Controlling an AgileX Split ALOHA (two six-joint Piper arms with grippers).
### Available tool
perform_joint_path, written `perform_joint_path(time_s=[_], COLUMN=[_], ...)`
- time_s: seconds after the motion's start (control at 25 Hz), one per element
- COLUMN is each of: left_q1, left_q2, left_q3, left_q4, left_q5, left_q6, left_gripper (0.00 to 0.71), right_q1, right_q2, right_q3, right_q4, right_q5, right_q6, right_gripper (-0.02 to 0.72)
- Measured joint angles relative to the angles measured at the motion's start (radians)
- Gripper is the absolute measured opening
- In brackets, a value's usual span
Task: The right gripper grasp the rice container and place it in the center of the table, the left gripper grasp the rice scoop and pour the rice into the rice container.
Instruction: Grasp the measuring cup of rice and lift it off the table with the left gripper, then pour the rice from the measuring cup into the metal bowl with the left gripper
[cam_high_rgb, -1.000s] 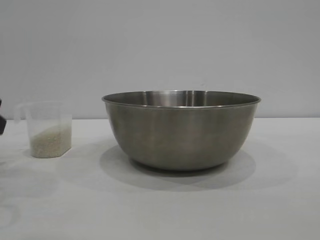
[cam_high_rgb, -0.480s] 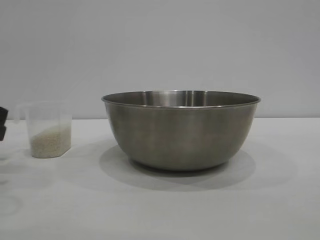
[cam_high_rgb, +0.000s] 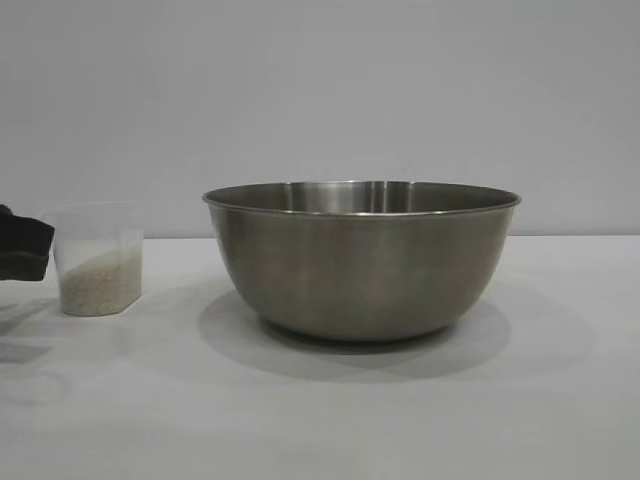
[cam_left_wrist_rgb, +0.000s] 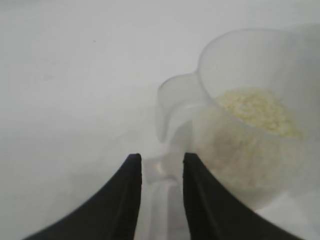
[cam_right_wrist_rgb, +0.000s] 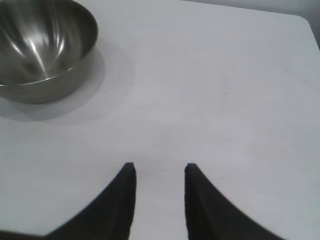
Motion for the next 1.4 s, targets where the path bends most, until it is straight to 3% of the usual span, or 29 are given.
perform_joint_path(time_s=[0.4,0.56,0.68,1.04,1.2,1.32,1.4], left_q1=[0.000,0.000,0.000,0.000,-0.002,-0.043,-0.097], left_q2=[0.019,0.020,0.020,-0.156,-0.224,-0.246,-0.248], left_q3=[-0.094,-0.107,-0.118,-0.176,-0.229,-0.285,-0.325], left_q4=[0.002,0.034,0.073,0.290,0.453,0.548,0.563], left_q5=[-0.002,-0.002,0.002,0.015,0.015,0.085,0.140], left_q6=[0.002,0.010,0.040,0.344,0.517,0.669,0.784], left_gripper=[0.162,0.000,0.000,0.000,0.000,0.000,0.000], right_q1=[0.000,0.000,0.000,0.000,0.000,0.000,0.000], right_q2=[0.000,0.000,0.000,0.000,0.000,0.000,0.000], right_q3=[0.000,0.000,0.000,0.000,0.000,0.000,0.000], right_q4=[0.000,0.000,0.000,0.000,0.000,0.000,0.000], right_q5=[0.000,0.000,0.000,0.000,0.000,0.000,0.000], right_q6=[0.000,0.000,0.000,0.000,0.000,0.000,0.000], right_gripper=[0.235,0.235,0.235,0.235,0.235,0.235,0.235])
